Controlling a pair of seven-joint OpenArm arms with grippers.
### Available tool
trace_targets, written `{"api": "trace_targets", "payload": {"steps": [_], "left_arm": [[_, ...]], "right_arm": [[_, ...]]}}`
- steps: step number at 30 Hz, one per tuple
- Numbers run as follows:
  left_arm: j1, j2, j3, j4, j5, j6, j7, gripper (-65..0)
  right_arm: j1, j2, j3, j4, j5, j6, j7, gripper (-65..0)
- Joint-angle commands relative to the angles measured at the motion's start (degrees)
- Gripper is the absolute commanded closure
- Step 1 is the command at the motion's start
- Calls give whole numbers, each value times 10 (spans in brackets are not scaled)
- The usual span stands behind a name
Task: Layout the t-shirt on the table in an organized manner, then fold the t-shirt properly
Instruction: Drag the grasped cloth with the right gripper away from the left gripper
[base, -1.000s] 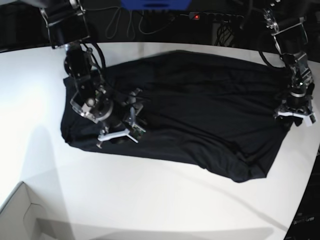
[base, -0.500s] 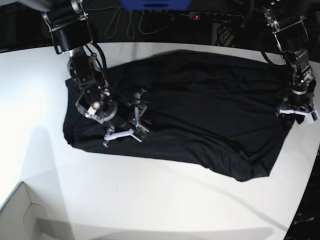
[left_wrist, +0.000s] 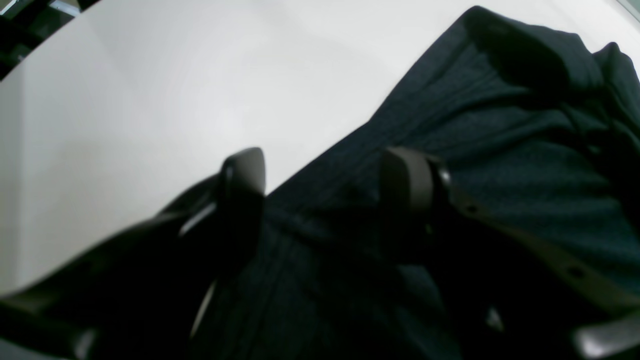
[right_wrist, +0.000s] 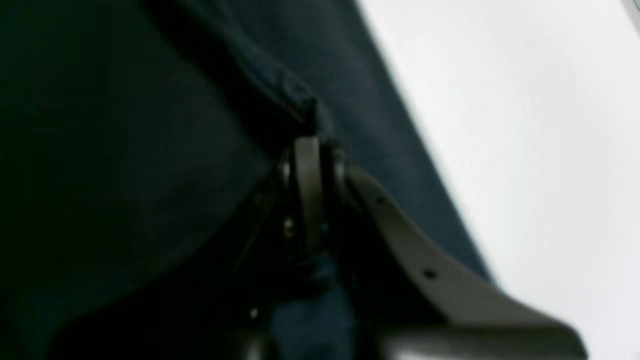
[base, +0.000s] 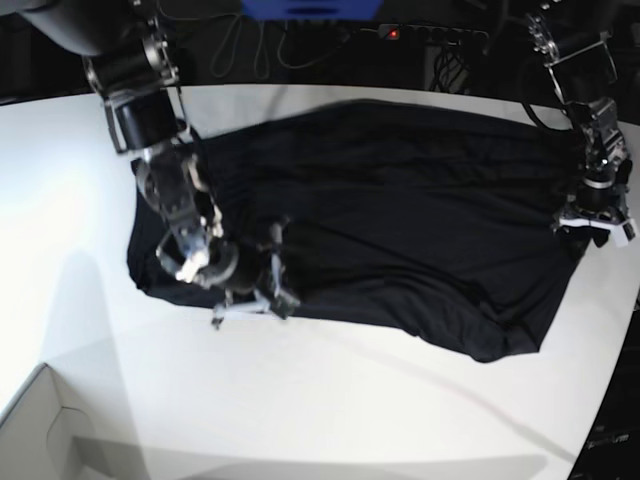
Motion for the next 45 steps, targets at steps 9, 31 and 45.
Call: {"api": "trace_targets", "payload": {"steps": [9, 31, 45], "left_arm": [[21, 4, -1, -4, 8, 14, 49, -358], [51, 33, 2, 78, 14, 14, 51, -358], [53, 33, 2, 78, 14, 13, 51, -358]], "right_arm": [[242, -1, 57, -221, 8, -9, 113, 0], [331, -13, 53, -408, 5, -226, 242, -27], [261, 3, 56, -338, 7, -229, 234, -335]]}}
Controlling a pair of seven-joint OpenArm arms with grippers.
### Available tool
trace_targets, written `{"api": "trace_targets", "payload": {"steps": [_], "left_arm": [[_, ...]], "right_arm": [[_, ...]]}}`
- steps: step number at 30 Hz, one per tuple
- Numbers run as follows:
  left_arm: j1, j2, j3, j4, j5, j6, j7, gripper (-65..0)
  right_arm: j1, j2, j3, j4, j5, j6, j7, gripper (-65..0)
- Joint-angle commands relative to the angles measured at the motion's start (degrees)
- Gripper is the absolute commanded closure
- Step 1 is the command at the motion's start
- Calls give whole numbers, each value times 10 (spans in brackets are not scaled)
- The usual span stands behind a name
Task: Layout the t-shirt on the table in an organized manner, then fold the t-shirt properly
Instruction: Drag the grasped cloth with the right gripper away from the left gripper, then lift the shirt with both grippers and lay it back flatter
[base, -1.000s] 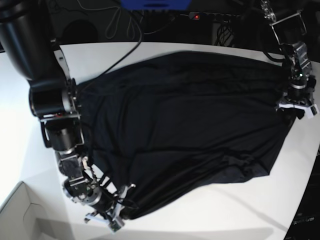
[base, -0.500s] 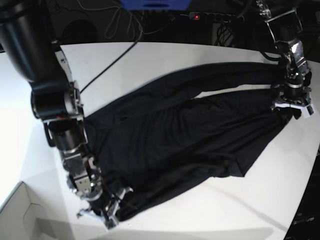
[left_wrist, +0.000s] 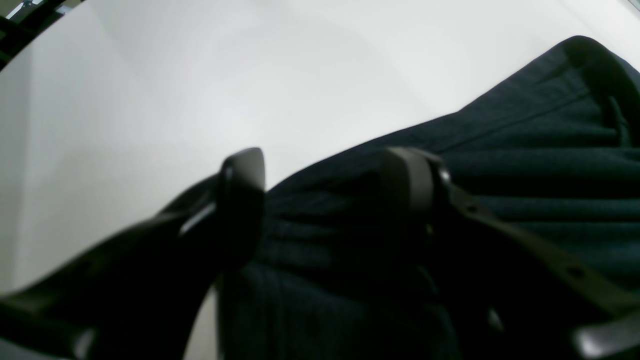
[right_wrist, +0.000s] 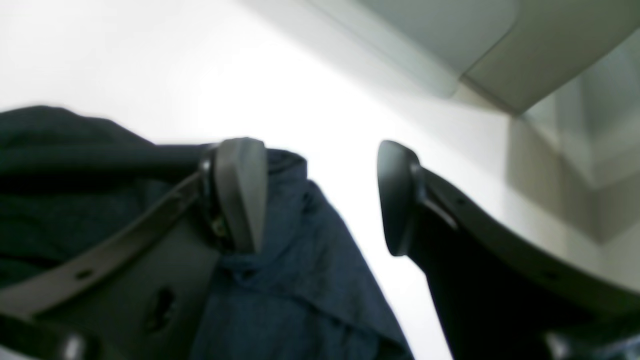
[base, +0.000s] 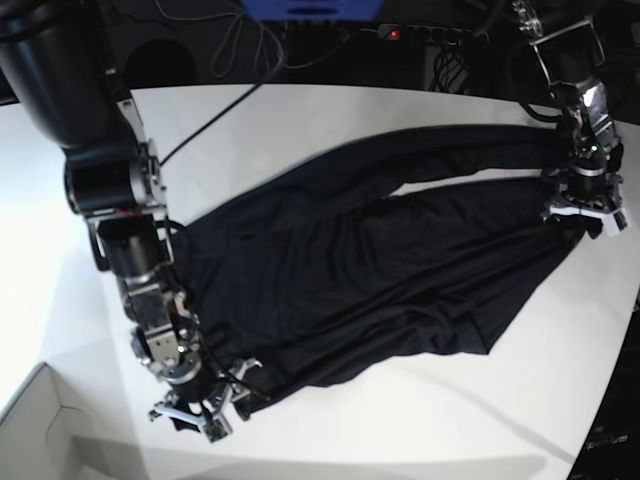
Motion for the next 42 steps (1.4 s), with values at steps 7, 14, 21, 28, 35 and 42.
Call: {"api": "trace_targets", "payload": {"steps": [7, 14, 21, 28, 35, 42], "left_arm": [[7, 0, 0, -3, 4, -2, 44, -358], [6, 0, 2, -3, 4, -2, 44, -358], [2, 1, 2, -2, 3, -5, 44, -358], [3, 16, 2, 20, 3, -6, 44, -358], [28, 47, 3, 150, 6, -6, 101, -358], [28, 72, 2, 288, 4, -7, 178, -359]], "right_arm": [[-135, 29, 3, 178, 6, -4, -89, -258], [-200, 49, 3, 195, 6, -4, -140, -7], [-312, 93, 35, 296, 7, 7, -198, 0], [-472, 90, 124, 486, 4, 126, -203, 0], [-552, 93, 138, 527, 4, 132, -204, 0], [-588, 94, 199, 528, 6, 133, -198, 0]]}}
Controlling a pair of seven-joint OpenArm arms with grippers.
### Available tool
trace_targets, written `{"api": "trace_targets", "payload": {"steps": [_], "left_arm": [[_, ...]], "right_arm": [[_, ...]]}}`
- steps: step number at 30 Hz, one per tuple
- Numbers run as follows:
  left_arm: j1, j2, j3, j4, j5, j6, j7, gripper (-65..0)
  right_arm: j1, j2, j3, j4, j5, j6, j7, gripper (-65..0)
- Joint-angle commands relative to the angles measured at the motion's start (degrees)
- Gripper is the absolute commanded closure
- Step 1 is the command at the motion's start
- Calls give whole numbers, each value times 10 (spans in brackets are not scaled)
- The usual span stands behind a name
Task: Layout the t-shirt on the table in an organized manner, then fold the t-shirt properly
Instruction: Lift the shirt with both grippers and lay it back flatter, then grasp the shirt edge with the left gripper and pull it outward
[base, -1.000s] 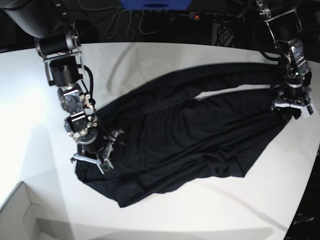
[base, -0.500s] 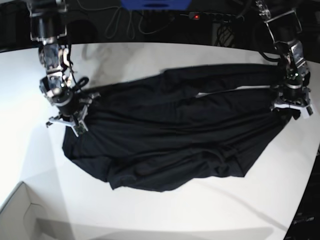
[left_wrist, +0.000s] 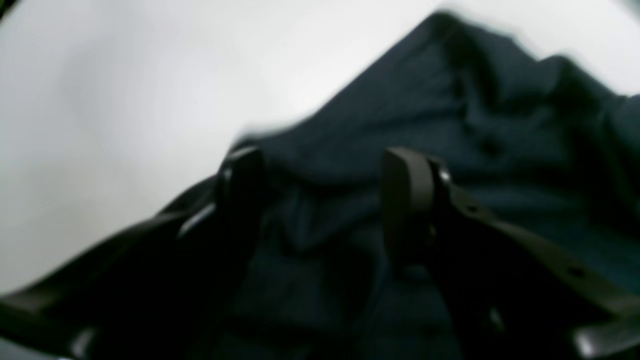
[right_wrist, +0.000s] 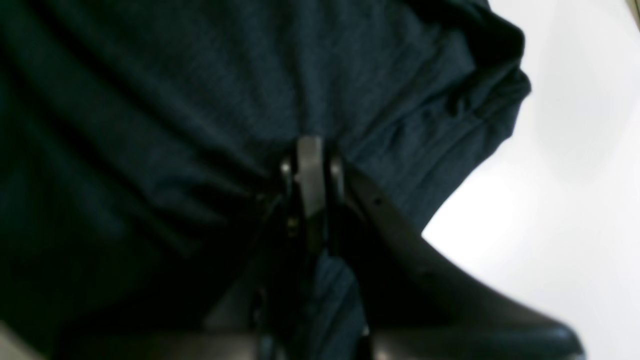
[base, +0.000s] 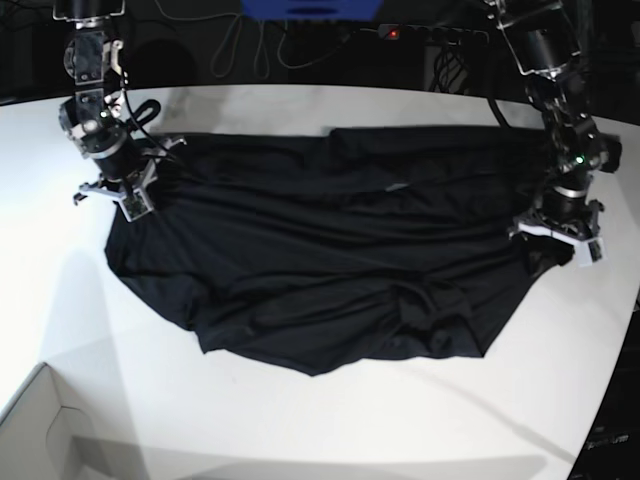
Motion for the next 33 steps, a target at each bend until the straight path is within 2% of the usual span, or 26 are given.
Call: {"api": "trace_targets", "payload": {"steps": [1, 4, 7, 13, 18, 24, 28, 33], "left_arm": [[-11, -4, -1, 29, -7, -2, -12, -359], [-25, 5, 1, 62, -7, -2, 0, -360], [-59, 5, 36, 52, -2, -2, 15, -360], [-141, 4, 148, -82, -1, 4, 5, -360], [-195, 6, 211, -214, -2, 4, -47, -360], [-178, -4, 214, -251, -3, 4, -105, -360], [-155, -36, 213, -247, -7, 4, -106, -360], [-143, -51, 196, -283, -7, 4, -133, -361]], "right_arm": [[-7, 8, 9, 1, -17, 7, -35, 0], [-9, 8, 33, 17, -17, 7, -35, 0], [-11, 5, 42, 37, -17, 7, -37, 0], [-13, 4, 42, 68, -17, 7, -41, 0], [-31, 0, 43, 111, -17, 7, -39, 0], [-35, -34, 43, 197, -16, 7, -40, 0], [-33, -66, 33, 220, -15, 7, -38, 0], [-17, -92, -52, 206, -15, 7, -41, 0]]}}
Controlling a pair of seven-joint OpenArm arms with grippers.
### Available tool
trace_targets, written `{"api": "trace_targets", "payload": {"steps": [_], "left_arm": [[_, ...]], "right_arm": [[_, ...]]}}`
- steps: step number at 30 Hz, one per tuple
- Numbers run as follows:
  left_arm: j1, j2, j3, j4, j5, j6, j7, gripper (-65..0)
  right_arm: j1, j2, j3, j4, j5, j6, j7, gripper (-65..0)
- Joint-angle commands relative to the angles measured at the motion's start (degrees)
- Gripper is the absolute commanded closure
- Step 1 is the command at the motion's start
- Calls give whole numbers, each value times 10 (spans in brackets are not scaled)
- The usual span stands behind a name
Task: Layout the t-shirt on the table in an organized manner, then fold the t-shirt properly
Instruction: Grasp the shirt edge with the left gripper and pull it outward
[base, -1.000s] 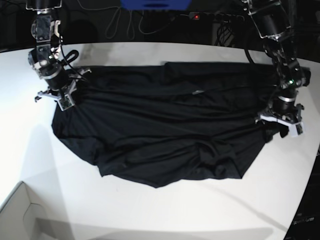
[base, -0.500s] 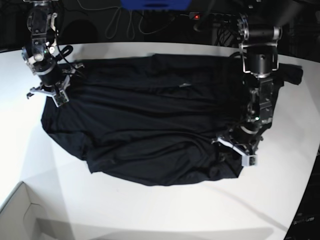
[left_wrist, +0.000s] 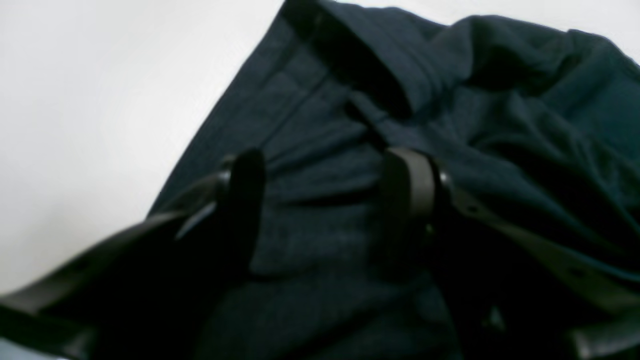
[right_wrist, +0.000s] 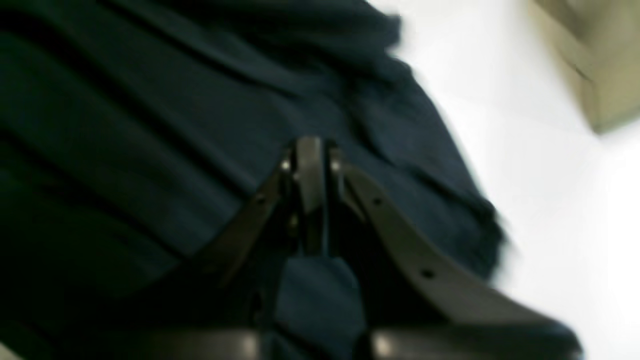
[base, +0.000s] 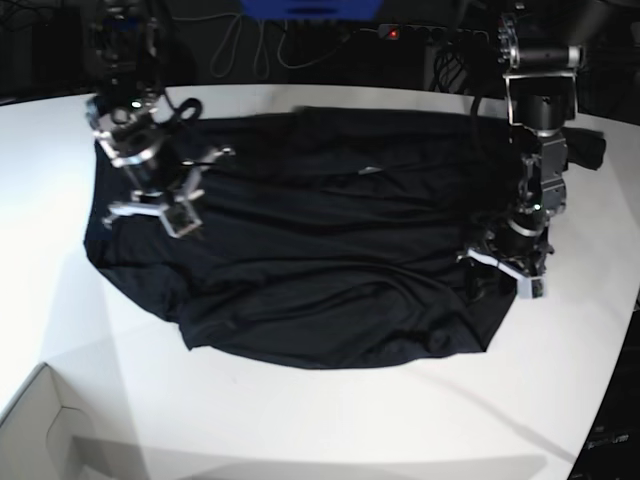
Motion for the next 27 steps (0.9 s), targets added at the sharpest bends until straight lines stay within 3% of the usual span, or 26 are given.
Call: {"api": "trace_targets", "payload": {"steps": [1, 7, 12, 22, 27], "left_arm": [[1, -7, -12, -5, 2, 7, 12, -361], [32, -8, -74, -4, 3, 7, 12, -361], [48, -10, -124, -3, 7, 2, 13, -361], [72, -18, -129, 124, 2, 6, 18, -360], [67, -1, -130, 208, 2, 6, 94, -361]], "right_arm": [[11, 0, -15, -4, 2, -2, 8, 0], [59, -26, -48, -106, -1, -2, 8, 0], [67, -25, -47, -181, -1, -2, 13, 0], [63, -13, -46, -206, 1, -2, 13, 0], [63, -13, -46, -205, 0, -2, 13, 0]]}}
